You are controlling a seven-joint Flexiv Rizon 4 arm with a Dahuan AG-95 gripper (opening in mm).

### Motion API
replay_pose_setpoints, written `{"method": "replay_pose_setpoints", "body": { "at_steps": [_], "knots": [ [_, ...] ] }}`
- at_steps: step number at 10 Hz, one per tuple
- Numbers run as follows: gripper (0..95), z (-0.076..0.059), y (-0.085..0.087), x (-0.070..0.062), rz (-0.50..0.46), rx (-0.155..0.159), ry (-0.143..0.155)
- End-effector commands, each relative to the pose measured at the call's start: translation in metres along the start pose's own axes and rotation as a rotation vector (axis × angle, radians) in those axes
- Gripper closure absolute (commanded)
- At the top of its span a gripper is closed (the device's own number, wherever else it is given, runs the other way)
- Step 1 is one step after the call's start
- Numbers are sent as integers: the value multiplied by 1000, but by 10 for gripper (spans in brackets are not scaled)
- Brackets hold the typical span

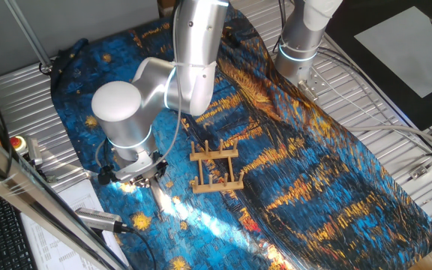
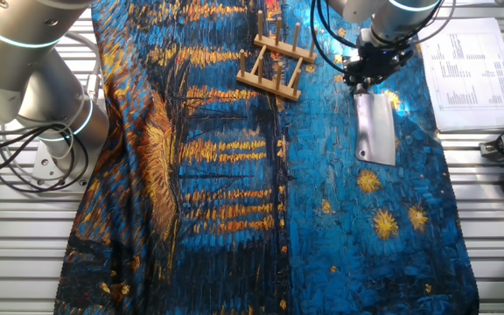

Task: Put the knife on the knife rack

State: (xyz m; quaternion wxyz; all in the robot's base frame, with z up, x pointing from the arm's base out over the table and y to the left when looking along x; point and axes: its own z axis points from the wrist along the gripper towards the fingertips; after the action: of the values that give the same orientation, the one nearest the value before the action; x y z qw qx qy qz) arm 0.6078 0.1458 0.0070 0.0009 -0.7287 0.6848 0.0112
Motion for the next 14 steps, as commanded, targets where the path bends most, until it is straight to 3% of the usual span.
{"method": "replay_pose_setpoints", "body": {
  "at_steps": [1, 9, 14],
  "knots": [
    [950, -4, -1, -1, -1, -3, -7],
    [950, -19, -3, -1, 13, -18, 18],
    [950, -40, -4, -7, 41, -28, 29]
  ]
}}
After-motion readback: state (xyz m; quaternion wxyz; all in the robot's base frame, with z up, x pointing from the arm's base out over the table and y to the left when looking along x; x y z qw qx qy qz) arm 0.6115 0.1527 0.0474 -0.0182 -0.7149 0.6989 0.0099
